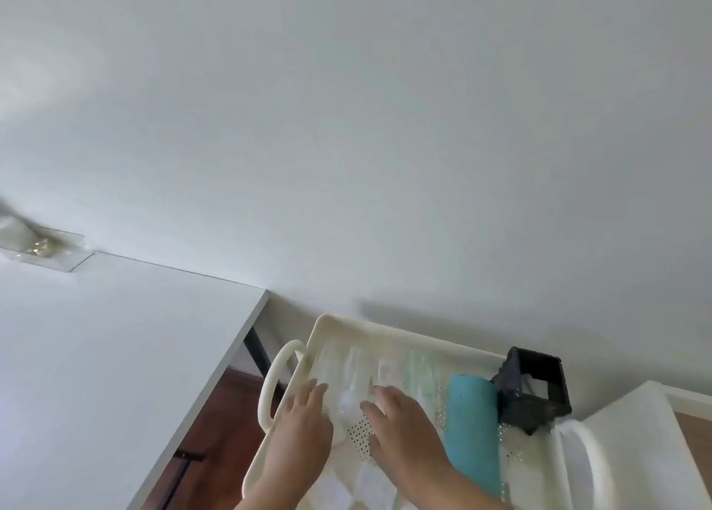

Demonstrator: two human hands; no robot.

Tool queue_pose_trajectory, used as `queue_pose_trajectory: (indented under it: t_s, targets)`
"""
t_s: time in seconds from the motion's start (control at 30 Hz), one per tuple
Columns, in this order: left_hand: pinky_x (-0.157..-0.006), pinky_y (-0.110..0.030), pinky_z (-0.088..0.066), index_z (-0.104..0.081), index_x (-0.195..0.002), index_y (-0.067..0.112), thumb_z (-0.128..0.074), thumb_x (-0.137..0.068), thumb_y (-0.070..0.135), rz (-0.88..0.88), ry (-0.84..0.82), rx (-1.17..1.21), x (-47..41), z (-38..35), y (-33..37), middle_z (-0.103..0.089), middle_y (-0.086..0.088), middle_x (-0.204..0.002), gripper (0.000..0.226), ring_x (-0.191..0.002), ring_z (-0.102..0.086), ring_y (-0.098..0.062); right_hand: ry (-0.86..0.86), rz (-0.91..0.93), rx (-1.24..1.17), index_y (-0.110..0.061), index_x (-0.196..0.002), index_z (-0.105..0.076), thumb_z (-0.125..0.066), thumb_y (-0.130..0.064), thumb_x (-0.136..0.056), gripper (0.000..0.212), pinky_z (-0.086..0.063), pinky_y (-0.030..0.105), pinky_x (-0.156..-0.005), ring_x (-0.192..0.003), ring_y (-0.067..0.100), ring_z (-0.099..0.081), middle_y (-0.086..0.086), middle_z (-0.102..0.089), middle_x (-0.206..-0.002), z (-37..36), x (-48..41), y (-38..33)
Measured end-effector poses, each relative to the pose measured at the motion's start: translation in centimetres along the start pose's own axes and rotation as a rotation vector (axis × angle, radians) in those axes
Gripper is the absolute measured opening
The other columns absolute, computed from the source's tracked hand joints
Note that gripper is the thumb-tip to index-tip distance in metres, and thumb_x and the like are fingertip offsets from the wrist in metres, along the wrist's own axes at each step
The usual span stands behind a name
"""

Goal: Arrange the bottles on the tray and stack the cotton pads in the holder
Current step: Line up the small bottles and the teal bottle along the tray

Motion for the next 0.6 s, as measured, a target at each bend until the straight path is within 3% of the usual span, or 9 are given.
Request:
queue_pose_trajectory:
  t_s: [0.07, 0.13, 0.3, 0.4, 0.6]
  targets:
    - [-0.107, -0.027, -0.038, -0.028, -0.149, 0.024, -0.044, -0.096, 0.020, 0.002, -0.026, -0.059, -1.0, -0.6, -0.3, -0.021, 0.007, -0.160, 0.055, -0.144, -0.027, -0.017, 0.061, -0.037, 0.012, -0.023, -0.110, -0.069, -0.081, -0.020, -0.061, 0.051, -0.051, 0.035, -0.098, -0.115, 0.020, -0.062, 0.002, -0.063, -0.125, -0.5, -1.1, -0.5]
    - [-0.107, -0.028, -0.038, -0.025, -0.150, 0.026, -0.044, -0.095, 0.023, 0.004, -0.015, -0.101, -1.8, -1.1, -0.5, -0.017, 0.006, -0.162, 0.058, -0.144, -0.029, -0.018, -0.006, -0.097, 0.052, -0.026, -0.109, -0.071, -0.088, -0.022, -0.047, 0.064, -0.055, 0.038, -0.092, -0.110, 0.021, -0.066, 0.002, -0.067, -0.121, -1.5, -1.9, -1.0]
    - [-0.106, -0.027, -0.043, -0.026, -0.151, 0.028, -0.049, -0.095, 0.032, -0.020, -0.018, -0.197, -3.1, -2.3, -1.7, -0.018, 0.003, -0.162, 0.060, -0.147, -0.022, -0.018, 0.020, -0.129, 0.192, -0.028, -0.122, -0.065, -0.088, -0.019, -0.052, 0.074, -0.051, 0.047, -0.097, -0.119, 0.029, -0.061, 0.012, -0.060, -0.133, -3.3, -3.6, -1.3]
    - [-0.102, -0.026, -0.046, -0.024, -0.152, 0.029, -0.049, -0.096, 0.034, -0.039, -0.037, -0.200, -3.4, -3.0, -2.1, -0.019, 0.003, -0.161, 0.061, -0.143, -0.030, -0.017, 0.030, -0.174, 0.154, -0.032, -0.119, -0.066, -0.090, -0.021, -0.052, 0.072, -0.050, 0.047, -0.098, -0.119, 0.029, -0.061, 0.013, -0.060, -0.133, -3.5, -4.4, -1.4]
    - [-0.092, -0.024, -0.051, -0.019, -0.152, 0.030, -0.046, -0.098, 0.038, -0.034, -0.058, -0.152, -4.1, -3.5, -2.7, -0.014, -0.001, -0.161, 0.061, -0.136, -0.041, -0.014, 0.089, -0.209, 0.125, -0.034, -0.098, -0.062, -0.087, -0.025, -0.065, 0.043, -0.043, 0.053, -0.104, -0.122, 0.034, -0.058, 0.015, -0.057, -0.134, -4.6, -5.4, -1.4]
Point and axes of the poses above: each hand's wrist, its own x-axis away from the middle knuckle, its own z-axis out of the back of the hand, y = z × x, the point moved 5 cm from there along -x, towards the middle knuckle
